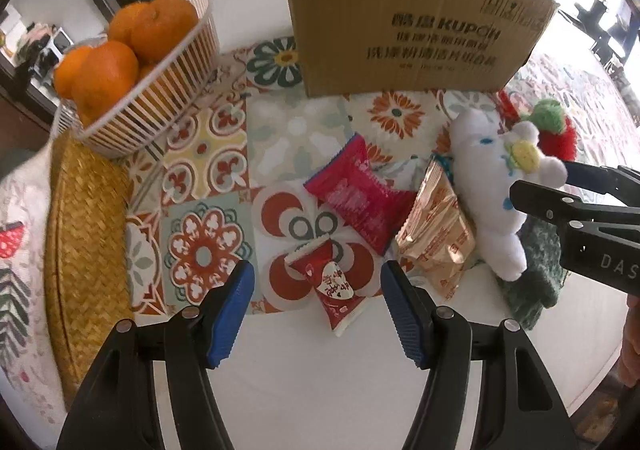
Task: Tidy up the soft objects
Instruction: 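Grasp the red snack packet with the left tool while the right tool grasps the white plush bunny, then carry the red packet in the left tool while the right tool carries the bunny over the box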
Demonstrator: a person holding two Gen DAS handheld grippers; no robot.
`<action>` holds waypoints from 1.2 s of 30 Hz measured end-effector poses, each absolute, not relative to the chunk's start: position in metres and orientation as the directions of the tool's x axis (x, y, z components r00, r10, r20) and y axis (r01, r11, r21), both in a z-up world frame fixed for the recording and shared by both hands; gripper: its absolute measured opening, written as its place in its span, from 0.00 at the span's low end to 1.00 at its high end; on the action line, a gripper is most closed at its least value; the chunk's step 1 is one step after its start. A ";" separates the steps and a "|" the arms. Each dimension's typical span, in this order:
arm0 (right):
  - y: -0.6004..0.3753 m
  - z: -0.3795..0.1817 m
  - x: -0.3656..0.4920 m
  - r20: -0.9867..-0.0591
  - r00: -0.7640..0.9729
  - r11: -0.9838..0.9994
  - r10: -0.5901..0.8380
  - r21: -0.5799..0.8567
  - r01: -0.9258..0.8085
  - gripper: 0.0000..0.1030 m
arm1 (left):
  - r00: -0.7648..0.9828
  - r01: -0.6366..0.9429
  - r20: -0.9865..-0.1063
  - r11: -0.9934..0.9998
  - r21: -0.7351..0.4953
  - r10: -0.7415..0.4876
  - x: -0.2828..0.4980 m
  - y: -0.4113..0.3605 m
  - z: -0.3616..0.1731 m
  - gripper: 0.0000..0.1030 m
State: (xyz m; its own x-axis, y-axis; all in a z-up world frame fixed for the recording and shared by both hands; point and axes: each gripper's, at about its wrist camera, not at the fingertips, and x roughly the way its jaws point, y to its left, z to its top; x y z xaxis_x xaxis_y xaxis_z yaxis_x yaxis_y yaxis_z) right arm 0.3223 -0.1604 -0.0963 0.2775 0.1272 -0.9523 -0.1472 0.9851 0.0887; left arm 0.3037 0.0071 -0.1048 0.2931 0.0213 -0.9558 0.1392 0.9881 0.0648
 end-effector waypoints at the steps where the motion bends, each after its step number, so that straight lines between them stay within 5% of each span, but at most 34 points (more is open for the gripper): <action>1: -0.159 -0.098 0.323 -0.952 0.276 0.984 0.132 0.093 -0.152 0.74 | 0.280 0.137 -0.960 0.989 0.057 0.017 0.304 0.008 -0.108 0.63; 11: -0.156 -0.120 0.334 -0.958 0.248 0.984 0.141 0.109 -0.141 0.80 | 0.211 0.105 -0.977 0.994 0.009 -0.013 0.314 0.010 -0.136 0.62; 26: -0.140 -0.140 0.341 -0.965 0.233 0.986 0.122 0.090 -0.143 0.86 | 0.168 0.065 -0.986 0.998 -0.003 -0.014 0.332 0.017 -0.167 0.22; 36: -0.143 -0.137 0.335 -0.959 0.254 0.988 0.123 0.094 -0.126 0.80 | 0.192 0.086 -0.981 0.996 -0.013 -0.029 0.327 0.018 -0.163 0.21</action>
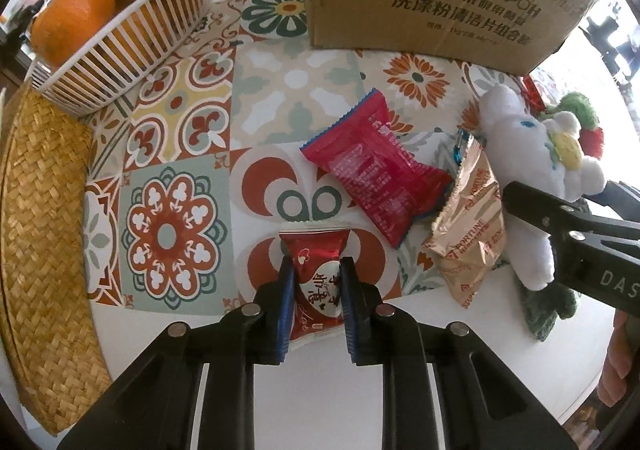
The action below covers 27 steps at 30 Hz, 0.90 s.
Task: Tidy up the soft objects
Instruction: 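Carry the red packet in the left tool while the right tool carries the bunny over the box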
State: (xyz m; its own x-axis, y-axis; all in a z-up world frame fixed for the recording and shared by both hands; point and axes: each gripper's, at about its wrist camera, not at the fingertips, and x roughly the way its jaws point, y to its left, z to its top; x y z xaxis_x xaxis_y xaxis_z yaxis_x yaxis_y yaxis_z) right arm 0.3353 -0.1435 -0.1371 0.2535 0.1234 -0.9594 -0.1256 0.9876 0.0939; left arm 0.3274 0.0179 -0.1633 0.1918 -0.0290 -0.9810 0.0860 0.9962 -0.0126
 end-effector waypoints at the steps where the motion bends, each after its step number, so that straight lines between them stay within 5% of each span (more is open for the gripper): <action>1: -0.145 -0.136 0.335 -0.959 0.253 0.988 0.125 0.096 -0.125 0.80 | 0.197 0.087 -0.980 0.996 -0.011 -0.028 0.324 0.019 -0.160 0.21; 27: -0.164 -0.057 0.308 -0.910 0.392 0.986 0.133 0.081 -0.147 0.80 | 0.397 0.162 -0.913 0.986 -0.028 -0.091 0.302 0.009 -0.066 0.21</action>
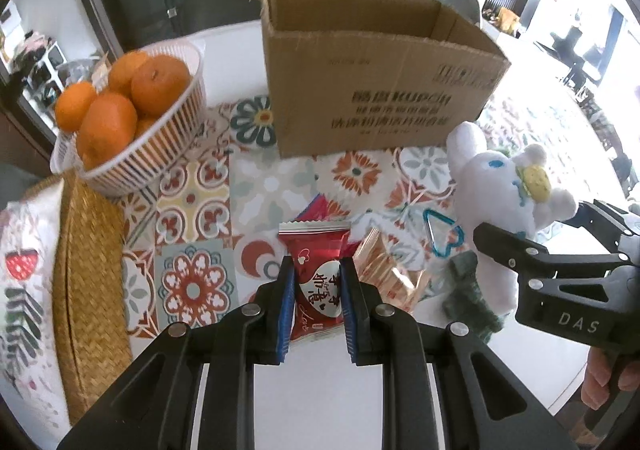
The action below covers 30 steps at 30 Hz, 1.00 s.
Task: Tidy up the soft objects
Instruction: 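Carry the red packet in the left tool while the right tool carries the bunny over the box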
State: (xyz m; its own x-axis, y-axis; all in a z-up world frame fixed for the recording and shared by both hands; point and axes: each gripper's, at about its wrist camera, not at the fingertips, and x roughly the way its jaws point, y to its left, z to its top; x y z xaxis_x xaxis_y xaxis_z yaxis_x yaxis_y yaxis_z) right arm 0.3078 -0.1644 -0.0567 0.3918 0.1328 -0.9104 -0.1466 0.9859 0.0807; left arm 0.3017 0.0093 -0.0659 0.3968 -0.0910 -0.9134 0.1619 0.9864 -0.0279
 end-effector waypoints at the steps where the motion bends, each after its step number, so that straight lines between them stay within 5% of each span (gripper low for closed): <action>1: -0.165 -0.053 0.308 -0.907 0.399 0.986 0.135 0.081 -0.148 0.80 | 0.404 0.166 -0.910 0.986 -0.025 -0.091 0.303 0.008 -0.064 0.21; 30: -0.174 0.047 0.340 -0.834 0.528 0.983 0.163 0.094 -0.155 0.80 | 0.547 0.231 -0.824 0.973 -0.018 -0.145 0.339 -0.007 0.038 0.21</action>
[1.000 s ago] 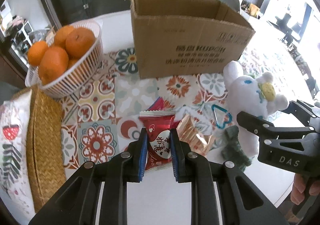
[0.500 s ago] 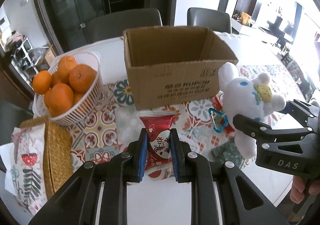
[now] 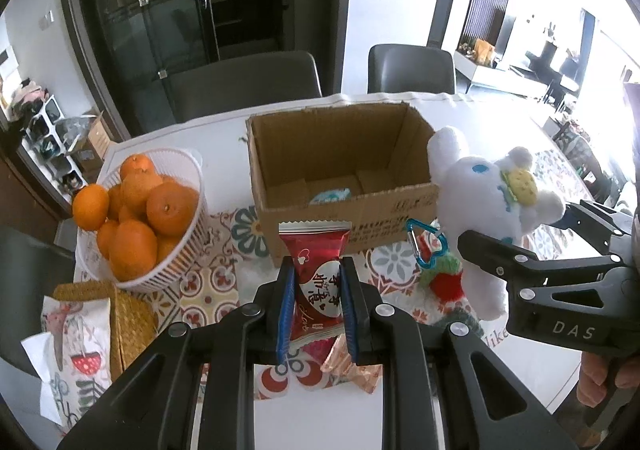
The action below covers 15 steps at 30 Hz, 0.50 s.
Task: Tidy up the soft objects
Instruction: 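Carry the red packet in the left tool while the right tool carries the bunny over the box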
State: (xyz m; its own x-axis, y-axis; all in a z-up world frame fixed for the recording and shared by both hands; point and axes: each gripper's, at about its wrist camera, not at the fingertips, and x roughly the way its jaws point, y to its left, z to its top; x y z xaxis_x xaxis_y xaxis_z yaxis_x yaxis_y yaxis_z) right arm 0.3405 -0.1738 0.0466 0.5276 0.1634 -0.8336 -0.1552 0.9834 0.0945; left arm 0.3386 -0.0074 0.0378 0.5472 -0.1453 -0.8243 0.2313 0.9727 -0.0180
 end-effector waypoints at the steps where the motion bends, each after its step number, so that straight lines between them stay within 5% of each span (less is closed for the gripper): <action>1: -0.174 0.048 0.342 -0.832 0.529 0.983 0.165 0.096 -0.156 0.80 | 0.549 0.233 -0.823 0.972 -0.018 -0.147 0.340 -0.007 0.039 0.21; 15: -0.179 0.069 0.385 -0.822 0.542 0.982 0.177 0.113 -0.150 0.80 | 0.574 0.254 -0.802 0.967 -0.017 -0.165 0.376 -0.012 0.065 0.21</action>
State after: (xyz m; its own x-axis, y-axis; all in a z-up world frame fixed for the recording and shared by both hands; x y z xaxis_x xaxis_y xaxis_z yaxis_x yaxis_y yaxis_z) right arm 0.3849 -0.1792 0.0689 0.5421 0.1769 -0.8215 -0.1500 0.9823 0.1125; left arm 0.3765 -0.0122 0.0653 0.5744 -0.1653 -0.8017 0.2539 0.9671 -0.0175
